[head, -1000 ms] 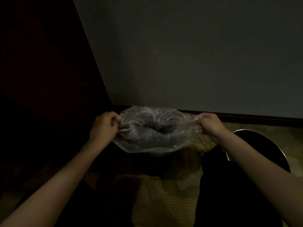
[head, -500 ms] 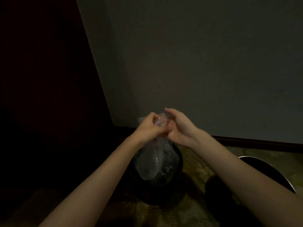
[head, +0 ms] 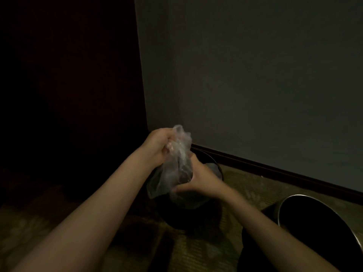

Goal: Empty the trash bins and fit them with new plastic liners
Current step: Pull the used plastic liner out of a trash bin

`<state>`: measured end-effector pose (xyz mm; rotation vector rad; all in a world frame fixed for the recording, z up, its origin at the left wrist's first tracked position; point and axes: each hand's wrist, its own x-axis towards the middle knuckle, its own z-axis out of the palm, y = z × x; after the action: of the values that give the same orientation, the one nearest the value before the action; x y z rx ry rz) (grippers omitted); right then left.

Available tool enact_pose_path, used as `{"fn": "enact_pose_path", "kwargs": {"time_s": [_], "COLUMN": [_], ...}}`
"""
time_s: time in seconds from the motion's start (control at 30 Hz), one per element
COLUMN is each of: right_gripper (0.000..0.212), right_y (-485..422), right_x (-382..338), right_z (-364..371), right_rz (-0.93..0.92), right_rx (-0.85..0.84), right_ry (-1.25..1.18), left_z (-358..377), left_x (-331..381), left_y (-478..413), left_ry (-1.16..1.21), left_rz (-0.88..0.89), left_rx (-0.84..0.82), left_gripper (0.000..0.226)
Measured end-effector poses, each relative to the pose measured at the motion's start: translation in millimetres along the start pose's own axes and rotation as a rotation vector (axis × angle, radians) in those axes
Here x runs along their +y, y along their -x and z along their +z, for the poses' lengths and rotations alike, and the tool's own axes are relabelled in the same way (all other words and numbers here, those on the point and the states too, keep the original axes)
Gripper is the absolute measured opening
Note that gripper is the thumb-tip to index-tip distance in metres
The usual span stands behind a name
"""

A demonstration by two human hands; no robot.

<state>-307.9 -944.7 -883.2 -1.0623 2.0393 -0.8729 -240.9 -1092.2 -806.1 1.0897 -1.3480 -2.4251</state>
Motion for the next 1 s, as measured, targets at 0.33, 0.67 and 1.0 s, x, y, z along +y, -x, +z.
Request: {"fn": "enact_pose_path", "kwargs": {"time_s": [0.33,0.67,1.0], "right_gripper": [0.019,0.102,0.017], "right_y": [1.8,-7.5,-21.5], "right_x": [34.2,6.9,-15.6], "right_z": [18.3,27.9,55.2], "right_rz": [0.136,-0.111,0.107], "right_rx": [0.034,-0.05,0.15], "right_ry": [0.536,0.116,-0.213], "left_z": [-12.7,-30.2,-55.1], "left_x": [15.2,5.9,-32.3], "left_y": [48.1,65.4,83.4], "left_ry": [0.082,0.391,-1.572], "left_rz": [0.021,-0.027,0.73], "left_rx": [0.285,0.197,0.498], "left_gripper": [0.019,0.022,0.113]}}
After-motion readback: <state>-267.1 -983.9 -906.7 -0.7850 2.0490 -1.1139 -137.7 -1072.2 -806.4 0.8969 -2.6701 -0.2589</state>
